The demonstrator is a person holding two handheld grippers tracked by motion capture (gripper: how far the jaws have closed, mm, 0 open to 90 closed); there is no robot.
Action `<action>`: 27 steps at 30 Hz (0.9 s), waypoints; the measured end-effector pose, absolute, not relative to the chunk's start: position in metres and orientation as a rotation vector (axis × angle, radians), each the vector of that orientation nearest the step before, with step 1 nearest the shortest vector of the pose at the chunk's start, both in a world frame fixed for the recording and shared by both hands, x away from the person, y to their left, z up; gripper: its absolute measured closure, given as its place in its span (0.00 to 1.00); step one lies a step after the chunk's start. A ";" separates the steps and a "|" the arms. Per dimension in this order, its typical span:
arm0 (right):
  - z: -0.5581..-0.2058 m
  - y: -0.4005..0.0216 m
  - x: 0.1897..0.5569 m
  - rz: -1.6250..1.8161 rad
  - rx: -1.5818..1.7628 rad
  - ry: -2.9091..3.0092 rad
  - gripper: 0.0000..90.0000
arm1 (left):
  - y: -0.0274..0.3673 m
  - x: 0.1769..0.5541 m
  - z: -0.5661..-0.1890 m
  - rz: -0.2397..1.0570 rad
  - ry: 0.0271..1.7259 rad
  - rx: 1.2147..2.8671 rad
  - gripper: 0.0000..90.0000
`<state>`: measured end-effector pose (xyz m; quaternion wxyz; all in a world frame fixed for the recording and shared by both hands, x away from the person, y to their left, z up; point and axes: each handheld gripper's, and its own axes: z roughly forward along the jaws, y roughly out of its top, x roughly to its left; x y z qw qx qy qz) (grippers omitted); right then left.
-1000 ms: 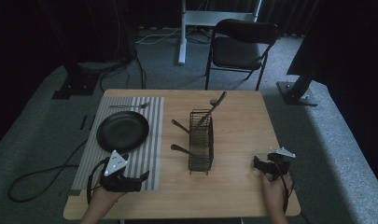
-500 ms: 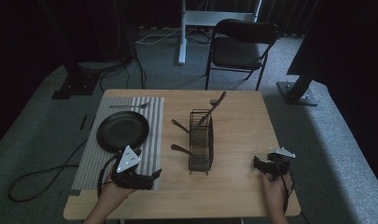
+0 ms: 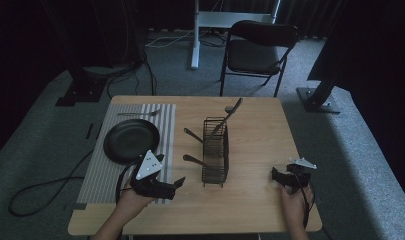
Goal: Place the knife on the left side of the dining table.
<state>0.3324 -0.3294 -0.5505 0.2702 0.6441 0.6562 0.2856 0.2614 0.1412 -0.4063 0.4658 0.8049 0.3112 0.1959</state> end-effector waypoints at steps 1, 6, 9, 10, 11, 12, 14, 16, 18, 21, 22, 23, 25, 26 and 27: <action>-0.551 -0.329 0.332 0.770 1.736 1.768 0.13 | 0.139 0.263 -0.406 0.480 0.766 1.975 0.04; -0.551 -0.329 0.332 0.770 1.736 1.768 0.13 | 0.133 0.267 -0.404 0.460 0.768 1.960 0.05; -0.551 -0.329 0.332 0.770 1.736 1.768 0.13 | 0.129 0.271 -0.402 0.449 0.769 1.960 0.05; -0.551 -0.329 0.332 0.770 1.736 1.768 0.13 | 0.127 0.272 -0.402 0.438 0.765 1.963 0.05; -0.551 -0.329 0.332 0.770 1.736 1.768 0.13 | 0.127 0.272 -0.402 0.438 0.765 1.963 0.05; -0.551 -0.329 0.332 0.770 1.736 1.768 0.13 | 0.125 0.273 -0.401 0.436 0.764 1.957 0.05; -0.551 -0.329 0.332 0.770 1.736 1.768 0.13 | 0.122 0.275 -0.400 0.425 0.759 1.962 0.05; -0.551 -0.329 0.332 0.770 1.736 1.768 0.13 | 0.119 0.277 -0.399 0.424 0.766 1.956 0.07; -0.551 -0.329 0.332 0.770 1.736 1.768 0.13 | 0.115 0.280 -0.398 0.413 0.763 1.961 0.07; -0.551 -0.329 0.332 0.770 1.736 1.768 0.13 | 0.113 0.282 -0.398 0.412 0.761 1.944 0.13; -0.551 -0.329 0.332 0.770 1.736 1.768 0.13 | 0.112 0.283 -0.398 0.404 0.759 1.945 0.17; -0.551 -0.329 0.332 0.770 1.736 1.768 0.13 | 0.112 0.283 -0.398 0.404 0.759 1.945 0.17; -0.551 -0.329 0.332 0.770 1.736 1.768 0.13 | 0.110 0.286 -0.397 0.407 0.772 1.936 0.29; -0.551 -0.329 0.332 0.770 1.736 1.768 0.13 | 0.110 0.287 -0.398 0.404 0.778 1.935 0.31; -0.551 -0.329 0.332 0.770 1.736 1.768 0.13 | 0.110 0.288 -0.398 0.402 0.779 1.937 0.35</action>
